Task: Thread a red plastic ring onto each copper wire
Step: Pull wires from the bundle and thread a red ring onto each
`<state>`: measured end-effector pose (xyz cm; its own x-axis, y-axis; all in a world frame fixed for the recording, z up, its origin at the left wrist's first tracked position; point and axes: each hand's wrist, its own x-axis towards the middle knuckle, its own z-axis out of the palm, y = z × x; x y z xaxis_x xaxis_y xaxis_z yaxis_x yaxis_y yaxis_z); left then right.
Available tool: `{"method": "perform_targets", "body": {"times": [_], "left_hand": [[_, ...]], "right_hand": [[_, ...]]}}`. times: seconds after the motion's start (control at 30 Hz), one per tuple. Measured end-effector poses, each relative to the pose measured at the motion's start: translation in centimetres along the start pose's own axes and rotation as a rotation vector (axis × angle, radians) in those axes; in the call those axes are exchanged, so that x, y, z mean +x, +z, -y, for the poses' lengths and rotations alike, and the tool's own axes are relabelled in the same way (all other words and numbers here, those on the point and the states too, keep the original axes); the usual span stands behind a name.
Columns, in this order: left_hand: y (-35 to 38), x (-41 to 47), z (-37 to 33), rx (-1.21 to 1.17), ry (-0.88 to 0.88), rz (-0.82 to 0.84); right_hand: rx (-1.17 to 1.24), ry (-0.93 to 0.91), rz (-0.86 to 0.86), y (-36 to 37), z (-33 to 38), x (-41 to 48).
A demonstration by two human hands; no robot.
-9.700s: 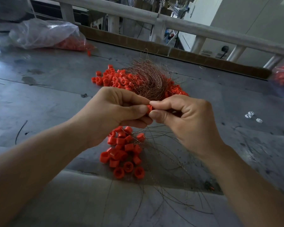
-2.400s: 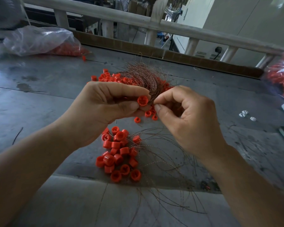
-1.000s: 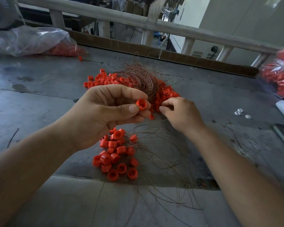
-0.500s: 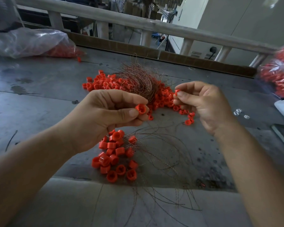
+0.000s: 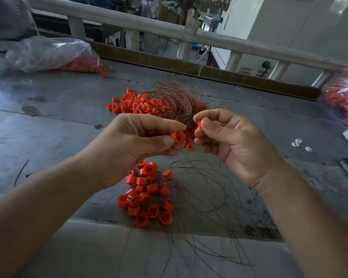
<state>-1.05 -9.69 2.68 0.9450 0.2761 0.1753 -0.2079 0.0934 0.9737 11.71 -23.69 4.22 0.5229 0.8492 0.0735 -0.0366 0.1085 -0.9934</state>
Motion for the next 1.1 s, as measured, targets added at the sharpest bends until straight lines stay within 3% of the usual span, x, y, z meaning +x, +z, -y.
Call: {"method": "perform_targets", "body": {"times": [0.37,0.9,1.1], "left_hand": [[0.1,0.1,-0.1,0.021,-0.026,-0.092],[0.5,0.1,-0.1,0.055,-0.048,-0.175],[0.5,0.0,-0.1,0.107,-0.063,-0.156]], "right_hand": [[-0.337,-0.226,-0.015,1.3,-0.5,-0.3],[-0.560,-0.425,-0.120,2.6,-1.4,-0.7],[-0.613,-0.412,-0.154,2.4,-1.8,-0.5]]}}
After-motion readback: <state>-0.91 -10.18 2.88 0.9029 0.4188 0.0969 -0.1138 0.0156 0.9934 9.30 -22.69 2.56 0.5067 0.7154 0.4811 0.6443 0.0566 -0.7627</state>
